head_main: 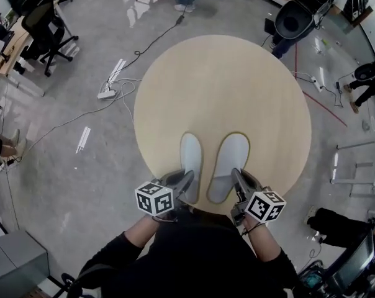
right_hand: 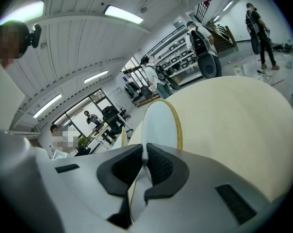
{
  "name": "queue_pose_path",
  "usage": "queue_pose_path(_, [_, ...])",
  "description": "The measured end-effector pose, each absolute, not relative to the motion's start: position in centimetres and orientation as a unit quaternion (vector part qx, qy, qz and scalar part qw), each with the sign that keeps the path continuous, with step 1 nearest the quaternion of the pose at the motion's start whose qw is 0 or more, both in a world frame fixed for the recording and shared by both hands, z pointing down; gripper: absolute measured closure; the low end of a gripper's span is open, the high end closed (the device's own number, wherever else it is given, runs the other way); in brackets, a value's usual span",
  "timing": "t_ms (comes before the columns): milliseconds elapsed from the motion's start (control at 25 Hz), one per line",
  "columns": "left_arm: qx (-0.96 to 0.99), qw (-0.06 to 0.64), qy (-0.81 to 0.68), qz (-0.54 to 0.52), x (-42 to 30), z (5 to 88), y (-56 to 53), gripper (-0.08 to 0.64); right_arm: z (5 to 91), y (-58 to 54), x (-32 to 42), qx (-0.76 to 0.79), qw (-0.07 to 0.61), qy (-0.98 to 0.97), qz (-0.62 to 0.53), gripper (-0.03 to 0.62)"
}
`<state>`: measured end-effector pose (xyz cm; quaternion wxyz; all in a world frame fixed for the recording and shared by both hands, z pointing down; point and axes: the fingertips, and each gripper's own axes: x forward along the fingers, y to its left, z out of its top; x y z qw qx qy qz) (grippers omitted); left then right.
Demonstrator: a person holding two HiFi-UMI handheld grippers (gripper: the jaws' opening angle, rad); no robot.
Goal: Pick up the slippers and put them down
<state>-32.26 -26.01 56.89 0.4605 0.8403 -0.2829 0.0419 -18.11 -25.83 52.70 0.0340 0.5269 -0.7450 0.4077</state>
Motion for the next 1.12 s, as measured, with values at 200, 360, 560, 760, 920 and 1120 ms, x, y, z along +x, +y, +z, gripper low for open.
queue_pose_path(200, [0.850, 0.453, -0.263, 0.056, -30.4, 56.2, -25.8, 0.526, 51.6, -23.4, -14.8, 0.563, -0.007, -0.712, 0.420, 0.560])
queue_pose_path(360, [0.854, 0.450, -0.254, 0.061, -29.4, 54.7, -25.3, 0.526, 50.5, -22.8, -13.3, 0.567, -0.038, -0.708, 0.418, 0.560])
queue_pose_path(560, [0.862, 0.432, -0.257, 0.058, -25.6, 51.8, -23.7, 0.526, 48.8, -21.4, -10.3, 0.554, -0.071, -0.718, 0.415, 0.560])
queue_pose_path(760, [0.863, 0.419, -0.276, 0.059, -20.7, 50.5, -21.2, 0.526, 47.4, -19.1, -5.5, 0.547, -0.093, -0.728, 0.402, 0.560])
queue_pose_path(920, [0.863, 0.413, -0.281, 0.076, -15.6, 50.1, -18.7, 0.526, 46.6, -16.6, -0.2, 0.547, -0.106, -0.729, 0.397, 0.560])
queue_pose_path(1120, [0.858, 0.424, -0.278, 0.089, -9.3, 50.9, -15.4, 0.526, 48.2, -12.7, 5.9, 0.544, -0.119, -0.715, 0.423, 0.560])
